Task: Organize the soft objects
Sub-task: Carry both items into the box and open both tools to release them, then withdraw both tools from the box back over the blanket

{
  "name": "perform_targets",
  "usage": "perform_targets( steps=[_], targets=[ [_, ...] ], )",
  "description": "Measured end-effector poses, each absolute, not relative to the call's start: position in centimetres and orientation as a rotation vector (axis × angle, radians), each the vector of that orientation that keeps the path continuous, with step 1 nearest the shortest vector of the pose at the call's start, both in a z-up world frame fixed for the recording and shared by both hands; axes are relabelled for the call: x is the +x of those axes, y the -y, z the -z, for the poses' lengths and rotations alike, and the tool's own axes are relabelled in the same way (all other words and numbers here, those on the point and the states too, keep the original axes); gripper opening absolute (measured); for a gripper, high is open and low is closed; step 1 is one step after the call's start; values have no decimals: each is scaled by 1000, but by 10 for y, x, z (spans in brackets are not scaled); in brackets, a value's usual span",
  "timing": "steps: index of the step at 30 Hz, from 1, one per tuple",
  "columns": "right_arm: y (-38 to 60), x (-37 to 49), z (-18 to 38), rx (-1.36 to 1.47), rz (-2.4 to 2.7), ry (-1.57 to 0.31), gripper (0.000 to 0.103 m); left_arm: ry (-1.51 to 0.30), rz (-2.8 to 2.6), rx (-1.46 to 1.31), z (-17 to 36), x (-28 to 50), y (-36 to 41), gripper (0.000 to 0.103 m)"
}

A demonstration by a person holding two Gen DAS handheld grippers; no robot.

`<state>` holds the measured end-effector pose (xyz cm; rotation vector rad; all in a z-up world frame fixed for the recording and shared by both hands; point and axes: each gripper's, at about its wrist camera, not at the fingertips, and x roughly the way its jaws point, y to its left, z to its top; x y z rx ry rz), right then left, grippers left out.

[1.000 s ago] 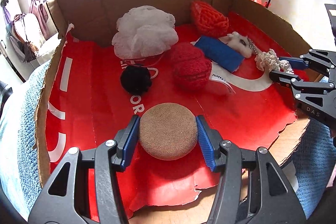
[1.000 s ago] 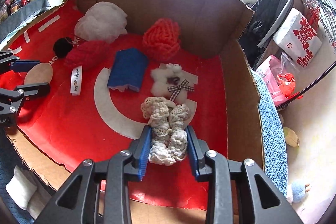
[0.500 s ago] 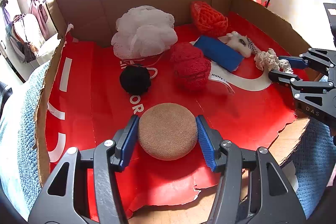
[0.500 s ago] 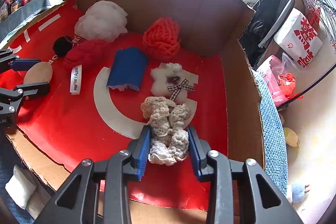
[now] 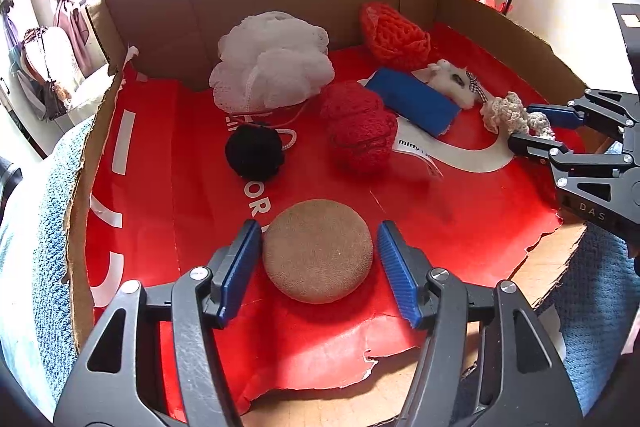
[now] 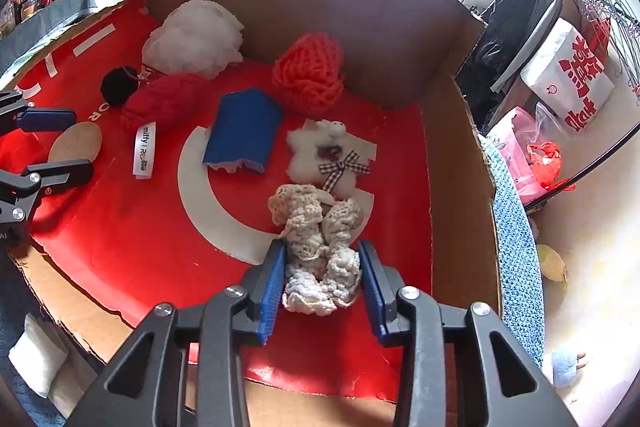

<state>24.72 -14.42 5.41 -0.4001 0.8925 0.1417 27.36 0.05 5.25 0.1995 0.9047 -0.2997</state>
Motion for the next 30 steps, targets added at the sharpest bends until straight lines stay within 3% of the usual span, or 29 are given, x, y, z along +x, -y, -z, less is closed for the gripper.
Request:
perform_targets(
  steps=[5, 13, 16, 24, 30],
  targets=[
    [144, 246, -56, -395, -145, -892, 43, -891, 302, 191, -57, 269, -3, 65],
    [142, 239, -63, -391, -153, -875, 52, -859, 308, 174, -71, 258, -8, 66],
    [141, 236, -68, -388, -150, -859, 60, -840, 307, 168, -78, 251, -9, 70],
    [143, 220, -91, -365, -143, -804, 62, -773, 305, 132, -100, 225, -12, 74],
    [143, 196, -114, -340, -144, -732, 72, -693, 305, 88, -120, 200, -14, 79]
  ],
)
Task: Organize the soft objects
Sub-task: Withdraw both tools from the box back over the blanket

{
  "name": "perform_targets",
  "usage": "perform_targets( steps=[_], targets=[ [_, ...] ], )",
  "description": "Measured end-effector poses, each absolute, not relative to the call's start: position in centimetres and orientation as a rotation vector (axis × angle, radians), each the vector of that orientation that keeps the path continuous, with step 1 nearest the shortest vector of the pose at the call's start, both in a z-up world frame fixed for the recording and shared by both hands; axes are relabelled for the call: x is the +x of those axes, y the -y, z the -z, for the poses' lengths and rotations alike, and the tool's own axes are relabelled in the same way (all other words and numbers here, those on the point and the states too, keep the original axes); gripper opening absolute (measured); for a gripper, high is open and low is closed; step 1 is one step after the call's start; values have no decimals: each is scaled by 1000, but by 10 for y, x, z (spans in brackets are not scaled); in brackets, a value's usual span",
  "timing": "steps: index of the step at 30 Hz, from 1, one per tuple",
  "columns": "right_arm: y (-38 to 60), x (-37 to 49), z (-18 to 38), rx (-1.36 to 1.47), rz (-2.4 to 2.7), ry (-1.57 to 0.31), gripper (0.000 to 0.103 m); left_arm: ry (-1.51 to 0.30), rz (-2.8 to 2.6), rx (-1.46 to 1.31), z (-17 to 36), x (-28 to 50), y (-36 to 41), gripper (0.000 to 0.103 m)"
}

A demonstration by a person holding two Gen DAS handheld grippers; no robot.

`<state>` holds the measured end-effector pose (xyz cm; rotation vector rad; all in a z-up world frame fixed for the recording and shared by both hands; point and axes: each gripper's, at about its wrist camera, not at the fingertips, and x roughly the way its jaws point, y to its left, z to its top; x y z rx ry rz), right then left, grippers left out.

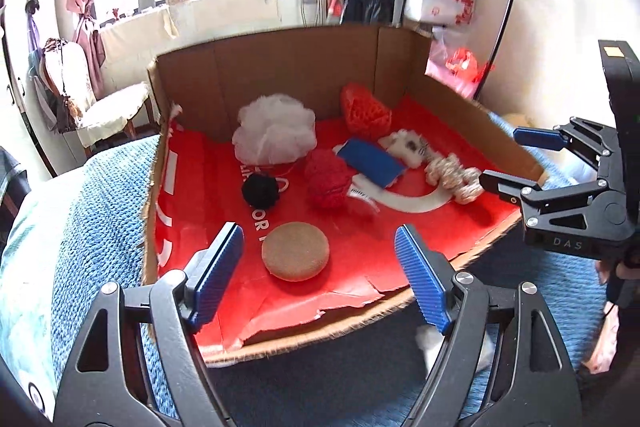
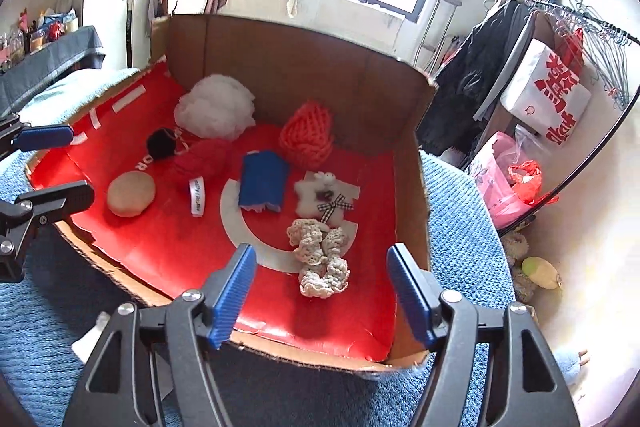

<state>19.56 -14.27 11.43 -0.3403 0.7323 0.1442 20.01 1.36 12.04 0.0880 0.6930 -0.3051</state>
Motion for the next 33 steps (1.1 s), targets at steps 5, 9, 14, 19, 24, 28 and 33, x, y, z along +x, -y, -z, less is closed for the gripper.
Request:
perform_targets(
  steps=[5, 9, 14, 19, 24, 28, 33],
  targets=[
    [146, 169, -137, -292, -149, -659, 80, -613, 306, 46, -133, 175, -16, 90],
    [150, 143, -152, -253, -146, -590, 90, -558, 300, 19, -141, 152, -17, 91],
    [159, 110, -162, -195, -146, -522, 99, -489, 280, -20, -146, 122, -16, 96],
    [168, 76, -163, -135, -141, -466, 103, -437, 248, -24, -143, 94, -11, 97],
    [174, 48, -154, -107, -107, -413, 103, -411, 214, -36, -131, 74, -9, 97],
    [177, 29, -141, -67, -108, -390, 103, -405, 202, -30, -119, 62, -5, 97],
    [178, 12, -119, -38, -97, -364, 103, -416, 200, -34, -103, 51, -3, 97]
  ],
)
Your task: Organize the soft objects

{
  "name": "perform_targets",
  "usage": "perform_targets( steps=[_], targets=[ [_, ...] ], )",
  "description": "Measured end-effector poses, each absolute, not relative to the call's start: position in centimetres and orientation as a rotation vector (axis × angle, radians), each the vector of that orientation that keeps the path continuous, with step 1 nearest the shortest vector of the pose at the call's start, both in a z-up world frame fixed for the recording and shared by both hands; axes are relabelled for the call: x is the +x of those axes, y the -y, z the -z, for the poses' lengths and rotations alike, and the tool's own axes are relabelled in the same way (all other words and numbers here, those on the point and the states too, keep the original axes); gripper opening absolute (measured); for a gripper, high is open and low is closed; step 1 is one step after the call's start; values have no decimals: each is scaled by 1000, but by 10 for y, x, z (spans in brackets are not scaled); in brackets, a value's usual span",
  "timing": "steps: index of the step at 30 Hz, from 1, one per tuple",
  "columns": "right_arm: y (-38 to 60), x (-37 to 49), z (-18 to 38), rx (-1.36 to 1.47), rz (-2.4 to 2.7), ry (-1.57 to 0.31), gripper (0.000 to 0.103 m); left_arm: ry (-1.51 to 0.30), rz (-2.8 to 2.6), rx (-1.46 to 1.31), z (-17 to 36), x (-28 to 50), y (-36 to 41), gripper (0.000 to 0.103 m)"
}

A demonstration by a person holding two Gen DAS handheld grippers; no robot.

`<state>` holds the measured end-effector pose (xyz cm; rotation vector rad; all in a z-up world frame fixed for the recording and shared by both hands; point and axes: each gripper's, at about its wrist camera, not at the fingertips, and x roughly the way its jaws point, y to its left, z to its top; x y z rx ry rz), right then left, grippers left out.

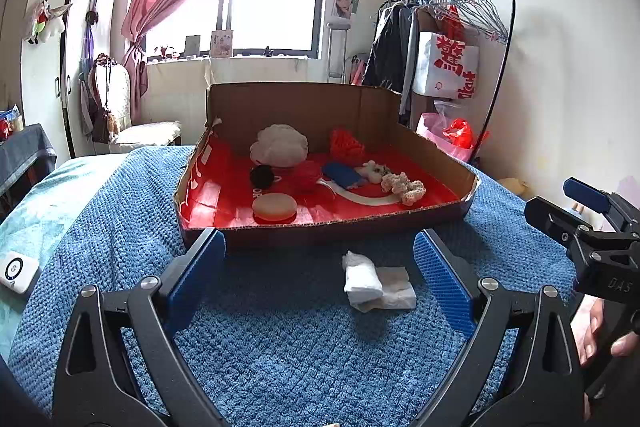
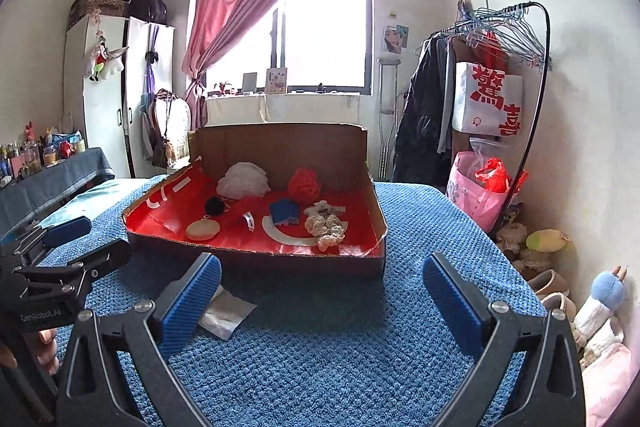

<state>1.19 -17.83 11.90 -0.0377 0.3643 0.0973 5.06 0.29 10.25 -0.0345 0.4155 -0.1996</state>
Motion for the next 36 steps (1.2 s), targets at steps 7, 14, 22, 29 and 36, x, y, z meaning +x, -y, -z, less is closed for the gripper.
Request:
perform_targets(
  steps=[7, 14, 22, 29, 36],
  targets=[
    [176, 6, -87, -26, -90, -414, 103, -451, 201, -43, -82, 43, -3, 97],
    [175, 7, -66, -28, -96, -477, 103, -508, 205, -49, -66, 43, -3, 97],
    [185, 18, -66, -23, -72, -515, 103, -600, 230, -54, -66, 71, -1, 97],
    [207, 46, -70, 51, -72, -566, 103, -771, 266, -12, -58, 127, 20, 97],
    [212, 70, -69, 94, -107, -613, 103, -819, 196, 95, -49, 144, 18, 97]
  ],
)
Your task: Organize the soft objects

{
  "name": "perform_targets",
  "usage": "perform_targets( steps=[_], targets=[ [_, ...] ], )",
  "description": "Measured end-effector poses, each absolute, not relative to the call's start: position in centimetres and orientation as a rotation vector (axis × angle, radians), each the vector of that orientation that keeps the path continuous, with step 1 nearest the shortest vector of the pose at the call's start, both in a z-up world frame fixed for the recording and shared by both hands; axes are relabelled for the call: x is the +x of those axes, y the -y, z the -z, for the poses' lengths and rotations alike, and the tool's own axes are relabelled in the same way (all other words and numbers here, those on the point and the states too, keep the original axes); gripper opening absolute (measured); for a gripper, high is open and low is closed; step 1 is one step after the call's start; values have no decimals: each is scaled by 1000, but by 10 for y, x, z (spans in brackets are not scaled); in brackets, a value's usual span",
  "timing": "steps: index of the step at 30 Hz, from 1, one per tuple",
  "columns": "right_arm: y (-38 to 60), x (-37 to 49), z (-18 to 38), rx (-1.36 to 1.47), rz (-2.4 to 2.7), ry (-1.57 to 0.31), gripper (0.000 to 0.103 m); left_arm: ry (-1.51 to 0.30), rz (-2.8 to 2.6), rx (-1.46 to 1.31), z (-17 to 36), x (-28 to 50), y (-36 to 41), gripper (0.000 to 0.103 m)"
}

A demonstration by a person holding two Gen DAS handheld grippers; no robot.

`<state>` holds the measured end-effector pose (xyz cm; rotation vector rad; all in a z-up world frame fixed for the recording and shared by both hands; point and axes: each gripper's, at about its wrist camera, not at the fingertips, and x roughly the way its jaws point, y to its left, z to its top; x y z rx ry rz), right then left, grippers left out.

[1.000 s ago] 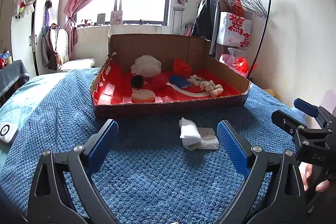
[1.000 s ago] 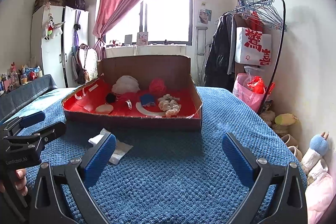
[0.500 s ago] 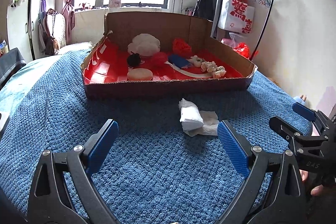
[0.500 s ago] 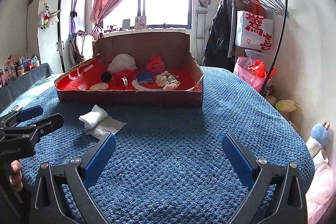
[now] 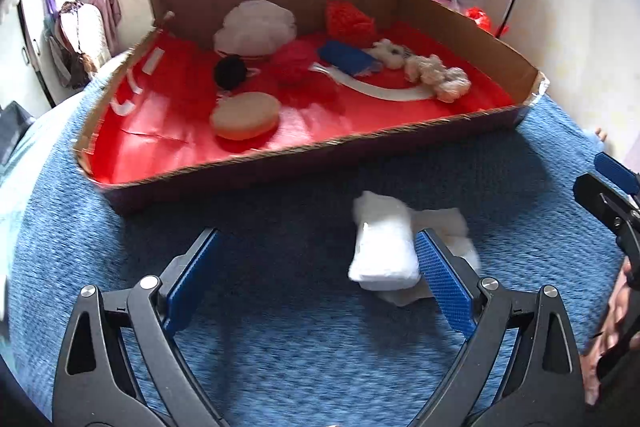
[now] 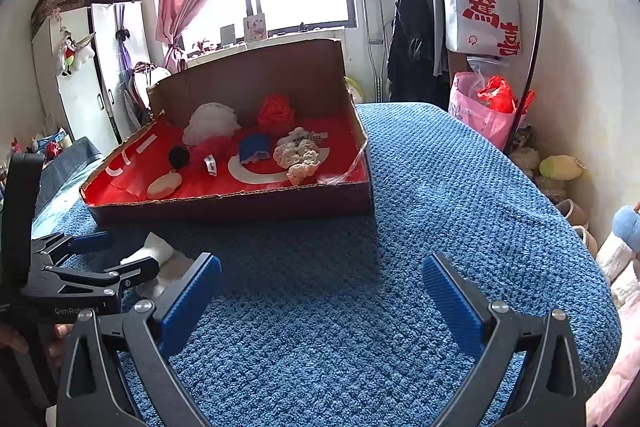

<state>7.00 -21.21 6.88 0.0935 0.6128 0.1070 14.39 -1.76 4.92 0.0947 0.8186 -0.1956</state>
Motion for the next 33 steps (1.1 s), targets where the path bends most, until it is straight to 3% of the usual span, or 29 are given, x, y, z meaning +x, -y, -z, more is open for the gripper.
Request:
perform_targets(
  steps=[7, 20, 27, 29, 31, 33],
  targets=[
    [189, 89, -61, 71, -239, -683, 103, -812, 173, 48, -56, 146, -26, 97],
    [132, 119, -47, -121, -621, -846, 101, -862, 345, 98, -47, 156, -3, 95],
    [120, 132, -39, -163, -725, -899, 90, -890, 441, 80, -41, 159, 7, 59],
    [117, 131, -40, -171, -749, -881, 71, -888, 461, 69, -41, 159, 8, 43],
    [112, 132, -38, -183, -768, -885, 62, -890, 481, 46, -41, 159, 6, 30],
    [111, 133, -38, -172, -785, -881, 46, -884, 492, 29, -42, 159, 4, 25]
  ],
)
